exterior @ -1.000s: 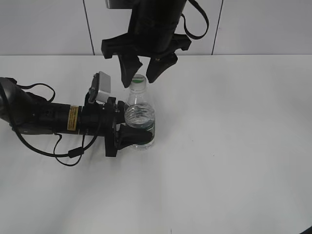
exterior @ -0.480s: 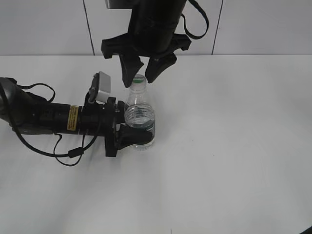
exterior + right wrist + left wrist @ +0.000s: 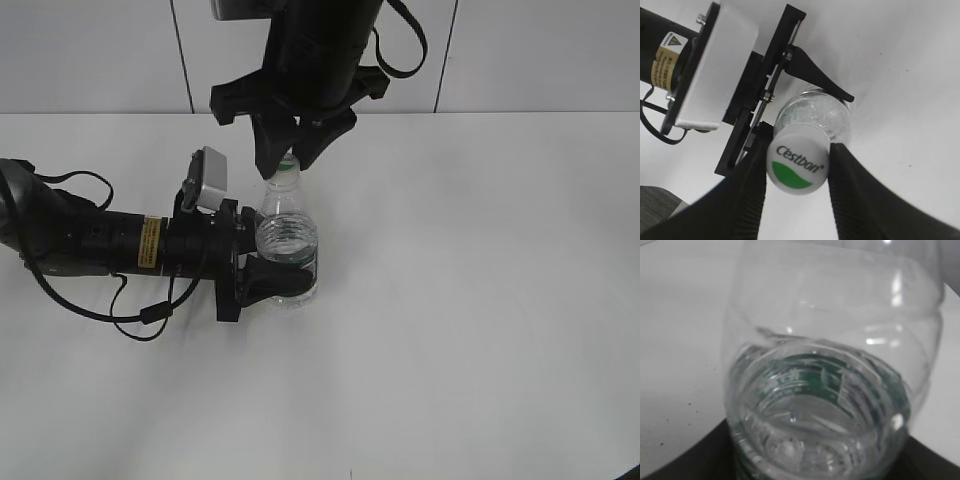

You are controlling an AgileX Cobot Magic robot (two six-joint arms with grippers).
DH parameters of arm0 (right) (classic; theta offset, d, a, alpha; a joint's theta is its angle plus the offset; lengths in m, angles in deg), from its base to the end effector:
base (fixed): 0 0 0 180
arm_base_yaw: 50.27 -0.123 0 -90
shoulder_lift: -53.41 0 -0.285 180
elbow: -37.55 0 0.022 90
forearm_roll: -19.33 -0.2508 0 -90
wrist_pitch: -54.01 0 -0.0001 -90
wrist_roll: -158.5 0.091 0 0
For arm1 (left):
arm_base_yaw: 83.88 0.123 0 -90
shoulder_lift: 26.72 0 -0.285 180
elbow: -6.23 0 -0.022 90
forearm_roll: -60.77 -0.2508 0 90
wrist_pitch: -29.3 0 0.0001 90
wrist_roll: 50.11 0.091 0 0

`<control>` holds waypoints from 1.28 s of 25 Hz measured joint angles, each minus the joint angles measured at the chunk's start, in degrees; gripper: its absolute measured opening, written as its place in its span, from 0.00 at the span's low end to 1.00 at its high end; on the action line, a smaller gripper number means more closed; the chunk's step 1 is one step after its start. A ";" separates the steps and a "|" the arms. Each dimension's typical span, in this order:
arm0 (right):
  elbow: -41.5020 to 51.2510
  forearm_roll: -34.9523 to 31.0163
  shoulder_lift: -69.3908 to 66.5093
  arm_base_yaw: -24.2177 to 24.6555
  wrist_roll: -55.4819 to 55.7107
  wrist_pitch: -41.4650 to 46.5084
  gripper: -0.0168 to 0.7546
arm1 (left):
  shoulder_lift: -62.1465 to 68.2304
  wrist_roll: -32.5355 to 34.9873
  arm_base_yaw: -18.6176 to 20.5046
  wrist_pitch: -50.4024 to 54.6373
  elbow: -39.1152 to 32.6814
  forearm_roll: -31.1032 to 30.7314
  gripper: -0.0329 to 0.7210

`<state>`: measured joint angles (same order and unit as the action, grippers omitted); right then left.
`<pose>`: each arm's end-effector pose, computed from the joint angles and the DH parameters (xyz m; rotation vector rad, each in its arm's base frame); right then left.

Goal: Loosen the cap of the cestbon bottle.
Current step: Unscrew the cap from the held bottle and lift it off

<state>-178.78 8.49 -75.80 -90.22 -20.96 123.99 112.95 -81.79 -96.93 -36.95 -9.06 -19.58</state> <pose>0.3412 0.3068 0.2677 -0.9252 2.7469 0.4068 0.3434 -0.1639 0.0622 1.2776 1.5670 -1.0479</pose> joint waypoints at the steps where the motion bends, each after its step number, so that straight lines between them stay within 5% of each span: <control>1: 0.00 0.00 0.00 0.00 -1.13 0.00 0.40 | 0.00 0.00 0.00 0.00 0.00 0.00 0.59; 13: 0.00 0.74 0.00 0.00 -20.31 0.00 0.40 | 0.00 0.00 0.00 0.00 0.00 0.00 0.59; 23: -0.05 0.85 0.00 -0.05 -53.87 0.00 0.40 | 0.00 0.05 -0.05 0.05 0.00 0.00 0.59; 32: -0.05 1.03 0.00 -0.05 -60.97 0.00 0.40 | 0.00 0.05 -0.05 0.05 0.00 0.00 0.59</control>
<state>-178.84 9.52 -75.80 -90.27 -81.94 123.99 112.95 -81.74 -96.98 -36.90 -9.06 -19.58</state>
